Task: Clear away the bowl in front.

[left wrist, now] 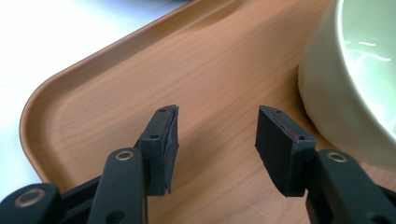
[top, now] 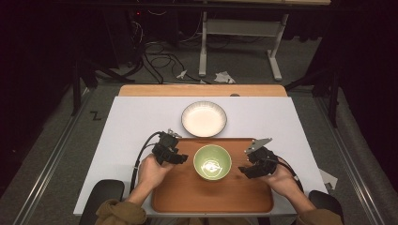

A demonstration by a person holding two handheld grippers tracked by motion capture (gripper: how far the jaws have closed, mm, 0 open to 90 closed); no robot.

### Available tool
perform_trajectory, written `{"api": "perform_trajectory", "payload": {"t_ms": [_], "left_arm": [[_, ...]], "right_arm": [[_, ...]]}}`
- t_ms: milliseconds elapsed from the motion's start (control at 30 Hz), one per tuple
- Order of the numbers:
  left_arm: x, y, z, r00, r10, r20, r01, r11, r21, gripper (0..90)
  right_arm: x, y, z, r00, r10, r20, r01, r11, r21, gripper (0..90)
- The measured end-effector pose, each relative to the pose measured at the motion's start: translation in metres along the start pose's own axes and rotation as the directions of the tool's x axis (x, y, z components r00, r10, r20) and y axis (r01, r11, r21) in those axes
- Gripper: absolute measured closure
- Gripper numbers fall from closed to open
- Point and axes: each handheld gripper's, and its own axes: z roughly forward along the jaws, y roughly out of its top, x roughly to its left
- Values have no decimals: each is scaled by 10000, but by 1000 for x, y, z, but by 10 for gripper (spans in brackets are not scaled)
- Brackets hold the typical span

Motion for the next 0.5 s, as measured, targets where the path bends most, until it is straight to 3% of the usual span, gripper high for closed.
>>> {"api": "perform_trajectory", "payload": {"t_ms": [200, 500], "left_arm": [[-2, -1, 5, 9991, 214, -363, -204, 9994, 284, 487], [-4, -2, 8, 9993, 275, -238, -263, 9985, 488, 474]], "right_arm": [[0, 0, 0, 10000, 45, -16, -45, 10000, -17, 378], [-2, -1, -1, 10000, 8, -49, -9, 10000, -47, 379]]}}
